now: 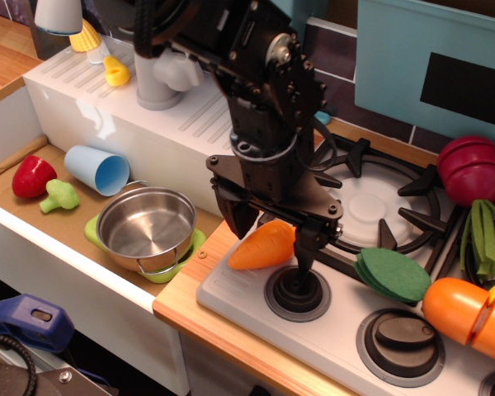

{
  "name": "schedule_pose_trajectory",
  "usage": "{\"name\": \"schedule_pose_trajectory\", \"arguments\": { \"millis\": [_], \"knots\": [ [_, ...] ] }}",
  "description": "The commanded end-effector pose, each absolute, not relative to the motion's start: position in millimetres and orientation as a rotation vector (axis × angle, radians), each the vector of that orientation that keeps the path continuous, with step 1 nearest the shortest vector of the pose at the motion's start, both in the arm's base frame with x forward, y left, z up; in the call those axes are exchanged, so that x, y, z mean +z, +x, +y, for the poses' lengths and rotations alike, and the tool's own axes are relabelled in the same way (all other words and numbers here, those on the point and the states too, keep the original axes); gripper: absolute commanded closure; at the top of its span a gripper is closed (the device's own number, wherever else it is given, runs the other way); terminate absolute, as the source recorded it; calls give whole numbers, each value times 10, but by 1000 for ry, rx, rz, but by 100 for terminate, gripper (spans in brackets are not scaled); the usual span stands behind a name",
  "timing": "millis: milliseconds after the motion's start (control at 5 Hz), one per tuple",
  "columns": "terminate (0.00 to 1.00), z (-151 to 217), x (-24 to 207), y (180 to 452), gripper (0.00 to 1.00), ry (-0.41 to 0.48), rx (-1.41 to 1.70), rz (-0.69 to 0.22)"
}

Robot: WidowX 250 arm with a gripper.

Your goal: Put carrot in pot or pan

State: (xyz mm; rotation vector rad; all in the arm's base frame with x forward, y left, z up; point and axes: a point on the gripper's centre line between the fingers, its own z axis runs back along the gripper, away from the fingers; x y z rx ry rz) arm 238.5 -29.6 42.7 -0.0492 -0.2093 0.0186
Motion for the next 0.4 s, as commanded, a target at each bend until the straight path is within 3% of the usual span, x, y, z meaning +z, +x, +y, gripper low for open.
{"name": "schedule_pose_trajectory", "arguments": {
  "millis": [0, 200],
  "knots": [
    [0, -241, 365, 2392, 0, -59, 13, -228],
    [0, -199, 303, 2364, 0, -65, 14, -228]
  ]
}}
